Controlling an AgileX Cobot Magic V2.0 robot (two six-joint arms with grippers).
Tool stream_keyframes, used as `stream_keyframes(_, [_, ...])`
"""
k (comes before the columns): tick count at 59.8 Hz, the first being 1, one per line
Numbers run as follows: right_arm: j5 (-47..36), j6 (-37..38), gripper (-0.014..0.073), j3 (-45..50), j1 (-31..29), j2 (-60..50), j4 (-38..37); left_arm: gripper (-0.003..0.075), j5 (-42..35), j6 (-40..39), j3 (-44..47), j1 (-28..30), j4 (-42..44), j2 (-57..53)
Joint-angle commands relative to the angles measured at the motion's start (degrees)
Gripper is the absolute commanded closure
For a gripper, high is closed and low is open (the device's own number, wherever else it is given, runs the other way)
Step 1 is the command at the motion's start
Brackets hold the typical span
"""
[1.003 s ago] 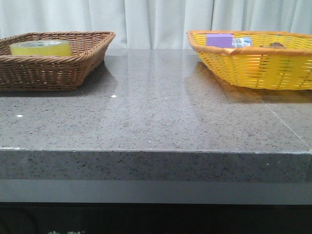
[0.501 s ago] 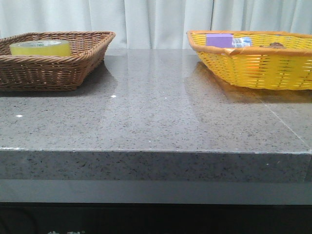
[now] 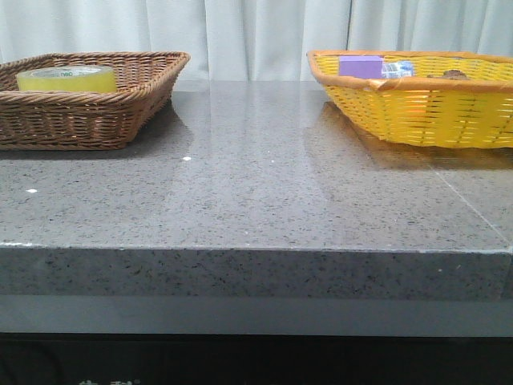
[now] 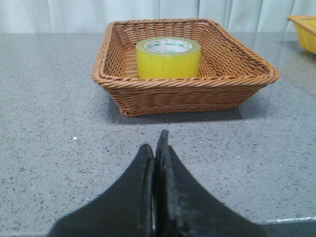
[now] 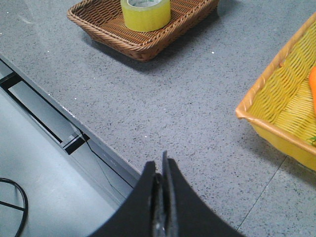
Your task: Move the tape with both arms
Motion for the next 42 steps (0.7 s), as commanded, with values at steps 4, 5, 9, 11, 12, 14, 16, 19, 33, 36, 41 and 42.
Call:
stream_keyframes(4, [-3.6, 0.1, 0.0664, -1.4, -0.1, -0.1, 1.0, 0.0740, -12.6, -0.6, 4.8, 1.0, -1.0, -3.8])
stream_keyframes(5, [-3.6, 0.1, 0.0664, -1.4, -0.1, -0.1, 1.0, 0.0740, -13.5, -0.6, 5.6, 1.1, -1.1, -4.4])
stream_keyframes(9, [-3.6, 0.1, 0.0664, -1.4, -0.1, -0.1, 1.0, 0.0740, -15.9, -0.6, 7.9, 1.2, -2.6, -5.9])
stream_keyframes(11, [-3.6, 0.1, 0.0664, -1.4, -0.1, -0.1, 1.0, 0.0740, -16.7, -0.6, 8.7, 1.2, -3.0, -6.7])
stream_keyframes(12, [-3.6, 0.1, 0.0664, -1.4, -0.1, -0.1, 1.0, 0.0740, -15.5, -0.6, 8.7, 1.2, -3.3, -7.1])
stream_keyframes(14, [-3.6, 0.1, 0.0664, -1.4, -0.1, -0.1, 1.0, 0.0740, -14.0, -0.6, 8.5, 1.2, -3.3, -7.9])
stream_keyframes(16, [-3.6, 0.1, 0.0664, -1.4, -0.1, -0.1, 1.0, 0.0740, -14.5, -0.6, 8.6, 1.2, -3.3, -7.8])
stream_keyframes(19, [-3.5, 0.1, 0.0664, -1.4, -0.1, -0.1, 1.0, 0.0740, -14.3, -0.6, 8.6, 1.2, -3.3, -7.7])
stream_keyframes(33, [-3.5, 0.1, 0.0664, -1.4, -0.1, 0.1, 1.0, 0.0740, -14.3, -0.6, 8.6, 1.2, -3.3, -7.7])
stream_keyframes(36, [-3.5, 0.1, 0.0664, -1.4, -0.1, 0.1, 1.0, 0.0740, -14.3, -0.6, 8.6, 1.2, -3.3, -7.7])
stream_keyframes(41, [-3.5, 0.1, 0.0664, -1.4, -0.1, 0.1, 1.0, 0.0740, -14.3, -0.6, 8.6, 1.2, -3.3, -7.7])
stream_keyframes(42, [-3.5, 0.1, 0.0664, -1.4, -0.1, 0.1, 1.0, 0.0740, -14.3, -0.6, 8.6, 1.2, -3.3, -7.7])
